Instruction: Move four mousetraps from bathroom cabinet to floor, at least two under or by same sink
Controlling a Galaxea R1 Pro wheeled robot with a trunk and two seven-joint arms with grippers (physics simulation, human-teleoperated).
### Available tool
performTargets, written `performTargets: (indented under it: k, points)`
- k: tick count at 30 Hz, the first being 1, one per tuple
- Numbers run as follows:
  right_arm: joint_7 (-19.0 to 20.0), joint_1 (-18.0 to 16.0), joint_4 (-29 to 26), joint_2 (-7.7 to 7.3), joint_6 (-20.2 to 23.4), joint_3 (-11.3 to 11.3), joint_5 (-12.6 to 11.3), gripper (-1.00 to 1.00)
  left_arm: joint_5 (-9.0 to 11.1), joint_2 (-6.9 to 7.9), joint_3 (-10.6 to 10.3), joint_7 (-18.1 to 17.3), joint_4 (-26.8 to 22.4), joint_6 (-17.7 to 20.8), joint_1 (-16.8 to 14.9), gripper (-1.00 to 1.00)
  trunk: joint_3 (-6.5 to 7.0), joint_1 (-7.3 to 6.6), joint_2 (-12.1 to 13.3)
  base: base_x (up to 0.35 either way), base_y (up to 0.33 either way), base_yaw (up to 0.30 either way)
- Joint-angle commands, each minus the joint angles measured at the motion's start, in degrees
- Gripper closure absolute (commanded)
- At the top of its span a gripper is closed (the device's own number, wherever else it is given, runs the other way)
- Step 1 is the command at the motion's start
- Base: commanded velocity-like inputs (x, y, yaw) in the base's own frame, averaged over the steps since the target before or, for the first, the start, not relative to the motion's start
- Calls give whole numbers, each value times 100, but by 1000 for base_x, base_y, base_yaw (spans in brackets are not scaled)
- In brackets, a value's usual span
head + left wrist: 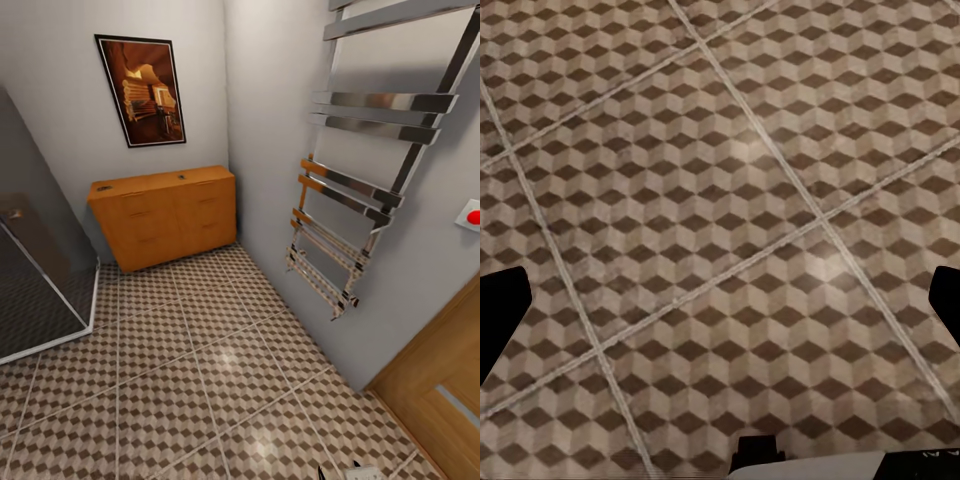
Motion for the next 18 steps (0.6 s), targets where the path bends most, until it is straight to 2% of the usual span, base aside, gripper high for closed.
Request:
performTargets:
  k: [1, 18]
  points:
    - [-16, -2, 1, -1, -15, 53, -47, -100, 37, -5, -49, 15, 26, -34, -12, -100, -10, 3, -11, 0, 0, 287]
    - [-16, -2, 1, -1, -15, 53, -47, -100, 37, -6, -49, 17, 27, -31, -12, -100, -10, 3, -11, 0, 0, 287]
